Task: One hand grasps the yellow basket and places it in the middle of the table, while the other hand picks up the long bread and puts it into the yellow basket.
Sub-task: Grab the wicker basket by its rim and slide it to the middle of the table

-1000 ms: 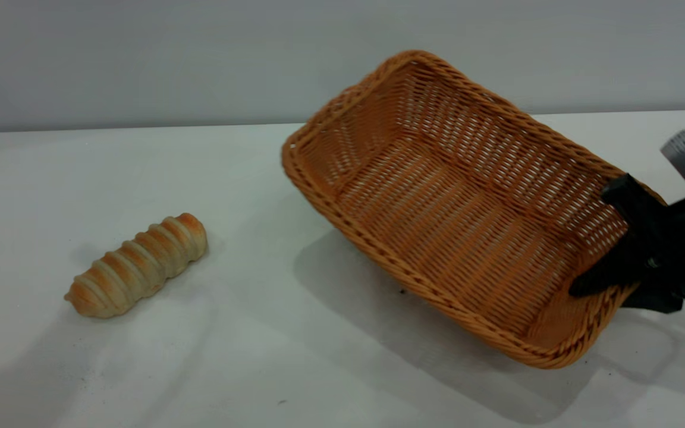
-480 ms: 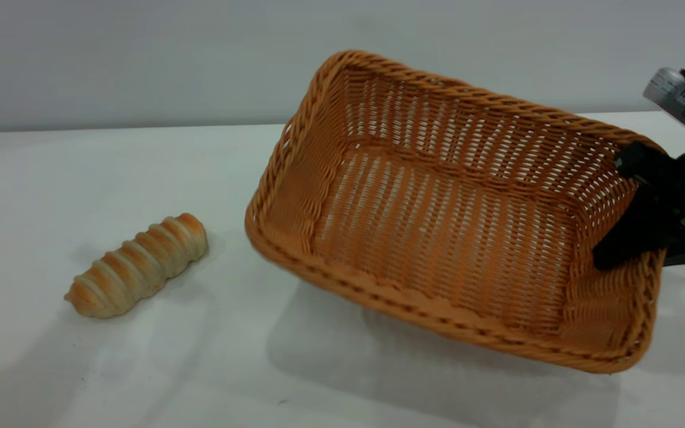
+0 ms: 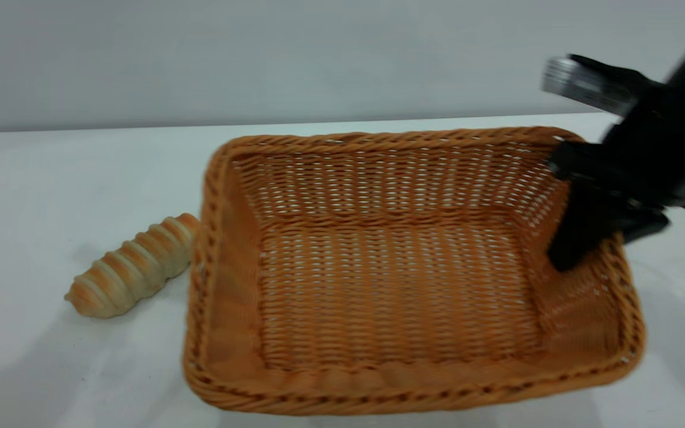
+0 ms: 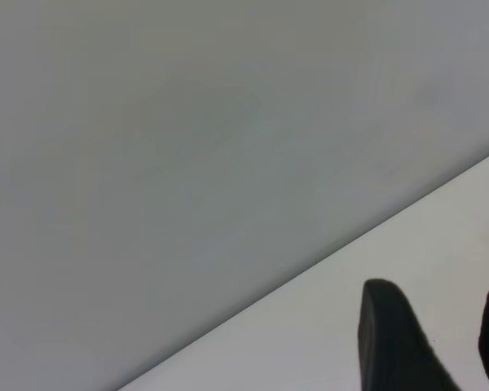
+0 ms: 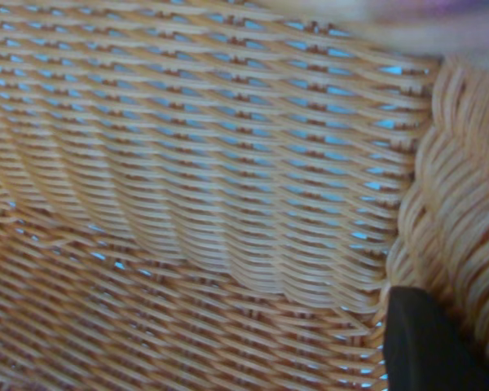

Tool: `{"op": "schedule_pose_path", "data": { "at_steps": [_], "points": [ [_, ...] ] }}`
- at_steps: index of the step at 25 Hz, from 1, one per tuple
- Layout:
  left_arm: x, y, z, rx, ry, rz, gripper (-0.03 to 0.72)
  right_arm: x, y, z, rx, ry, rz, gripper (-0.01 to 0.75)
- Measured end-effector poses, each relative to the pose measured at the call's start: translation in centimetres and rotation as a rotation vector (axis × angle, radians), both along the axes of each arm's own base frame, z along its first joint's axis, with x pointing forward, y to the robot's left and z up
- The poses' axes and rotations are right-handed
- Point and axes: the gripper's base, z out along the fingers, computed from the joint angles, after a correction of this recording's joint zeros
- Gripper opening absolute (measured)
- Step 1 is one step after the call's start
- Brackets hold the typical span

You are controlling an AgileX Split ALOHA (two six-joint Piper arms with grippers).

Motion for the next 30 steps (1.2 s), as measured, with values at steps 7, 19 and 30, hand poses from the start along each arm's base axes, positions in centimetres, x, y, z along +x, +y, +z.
{"op": "schedule_pose_path", "data": {
  "at_steps": [7,19,30],
  "points": [
    [0.0,0.0,-0.1,0.012,0.003,-0.008,0.328,2.3,3.3,-1.1,0.008,0.069,-0.022,0.102],
    [0.0,0.0,-0.1,0.021,0.004,-0.013,0.328,2.2,5.4,-3.9,0.03,0.185,-0.076,0.102],
    [-0.1,0.0,-0.1,0.022,0.008,-0.015,0.328,3.9,6.2,-4.6,0.051,0.207,-0.123,0.102]
  ]
}}
